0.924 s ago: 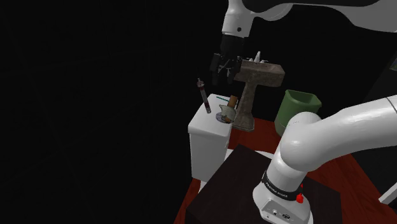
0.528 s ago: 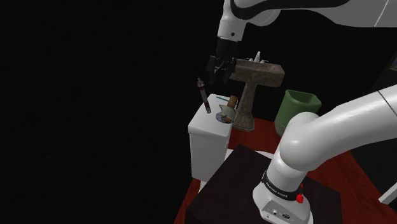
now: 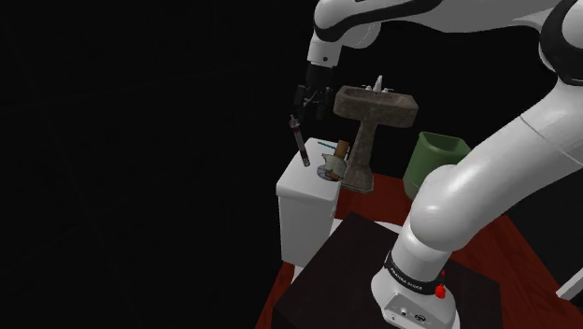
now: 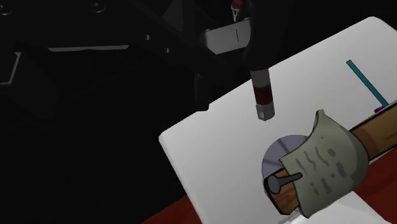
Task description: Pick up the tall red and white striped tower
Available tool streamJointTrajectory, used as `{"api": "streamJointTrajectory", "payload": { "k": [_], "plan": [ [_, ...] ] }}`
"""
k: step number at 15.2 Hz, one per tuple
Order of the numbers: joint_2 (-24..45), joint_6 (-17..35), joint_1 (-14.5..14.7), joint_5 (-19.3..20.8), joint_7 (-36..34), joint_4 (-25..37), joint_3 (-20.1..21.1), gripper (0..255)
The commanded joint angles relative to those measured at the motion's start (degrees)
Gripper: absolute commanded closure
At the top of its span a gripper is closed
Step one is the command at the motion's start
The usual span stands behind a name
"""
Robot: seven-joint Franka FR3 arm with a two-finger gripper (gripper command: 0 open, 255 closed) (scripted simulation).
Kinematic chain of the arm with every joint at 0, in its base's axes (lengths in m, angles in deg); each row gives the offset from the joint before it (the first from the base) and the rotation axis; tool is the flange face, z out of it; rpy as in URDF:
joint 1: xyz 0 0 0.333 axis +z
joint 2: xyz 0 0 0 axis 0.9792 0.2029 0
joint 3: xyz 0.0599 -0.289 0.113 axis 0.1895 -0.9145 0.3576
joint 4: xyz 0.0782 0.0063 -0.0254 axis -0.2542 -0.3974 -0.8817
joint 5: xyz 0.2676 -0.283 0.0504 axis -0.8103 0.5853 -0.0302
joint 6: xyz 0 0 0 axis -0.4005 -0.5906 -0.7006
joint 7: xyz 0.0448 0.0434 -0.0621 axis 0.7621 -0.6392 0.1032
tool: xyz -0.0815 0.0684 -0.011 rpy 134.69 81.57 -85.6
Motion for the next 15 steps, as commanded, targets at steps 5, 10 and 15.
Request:
{"api": "streamJointTrajectory", "payload": {
  "k": [5, 10, 15],
  "plan": [
    [12.0, 3.6, -0.5, -1.2, 6.4, 8.0, -4.3, 0],
    [23.0, 4.8, -1.4, -4.0, 12.0, 17.1, -7.1, 0],
    [32.8, 4.3, -3.1, -7.4, 16.4, 26.4, -8.5, 0]
  ]
}}
